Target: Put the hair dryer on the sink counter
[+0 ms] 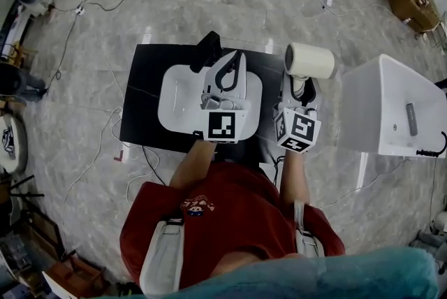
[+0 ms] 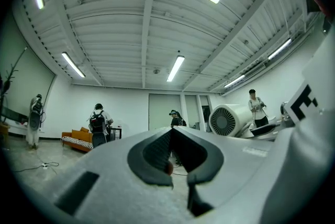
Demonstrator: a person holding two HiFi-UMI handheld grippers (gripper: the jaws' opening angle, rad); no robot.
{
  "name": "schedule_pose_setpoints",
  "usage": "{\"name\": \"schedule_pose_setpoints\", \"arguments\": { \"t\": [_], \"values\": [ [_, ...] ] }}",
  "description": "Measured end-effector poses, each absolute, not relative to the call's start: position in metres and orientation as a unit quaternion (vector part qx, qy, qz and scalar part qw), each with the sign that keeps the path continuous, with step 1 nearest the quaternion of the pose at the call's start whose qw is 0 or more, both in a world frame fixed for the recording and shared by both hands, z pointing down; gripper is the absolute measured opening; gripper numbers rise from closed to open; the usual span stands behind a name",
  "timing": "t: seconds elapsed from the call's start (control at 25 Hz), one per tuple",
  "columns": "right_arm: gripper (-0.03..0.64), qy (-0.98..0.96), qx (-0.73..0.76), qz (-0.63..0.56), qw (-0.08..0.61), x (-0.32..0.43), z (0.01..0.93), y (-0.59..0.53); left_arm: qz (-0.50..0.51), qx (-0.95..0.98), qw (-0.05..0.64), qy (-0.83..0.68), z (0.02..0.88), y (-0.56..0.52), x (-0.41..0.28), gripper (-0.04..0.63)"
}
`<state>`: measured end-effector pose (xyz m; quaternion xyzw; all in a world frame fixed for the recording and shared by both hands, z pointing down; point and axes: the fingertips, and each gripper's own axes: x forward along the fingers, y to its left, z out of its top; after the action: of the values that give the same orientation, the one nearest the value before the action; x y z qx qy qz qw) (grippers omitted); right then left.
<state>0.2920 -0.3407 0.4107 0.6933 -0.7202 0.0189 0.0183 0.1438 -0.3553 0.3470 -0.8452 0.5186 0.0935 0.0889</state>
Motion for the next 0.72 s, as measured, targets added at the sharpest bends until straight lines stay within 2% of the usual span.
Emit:
{"name": "schedule_pose_setpoints", "arguments": {
  "t": [0.4,0.72],
  "values": [
    [0.193,-0.727,0.686,0.033,0.029,0.307,0.423,-0.350,0.096,-0.838,0.094,0.528,0.344,-0.353,0.159,-0.003],
    [0.193,-0.725,0.683,0.064,0.071,0.309,0.459,-0.363,0.096,-0.832,0.096,0.538,0.342,-0.353,0.156,-0.003]
  ]
}}
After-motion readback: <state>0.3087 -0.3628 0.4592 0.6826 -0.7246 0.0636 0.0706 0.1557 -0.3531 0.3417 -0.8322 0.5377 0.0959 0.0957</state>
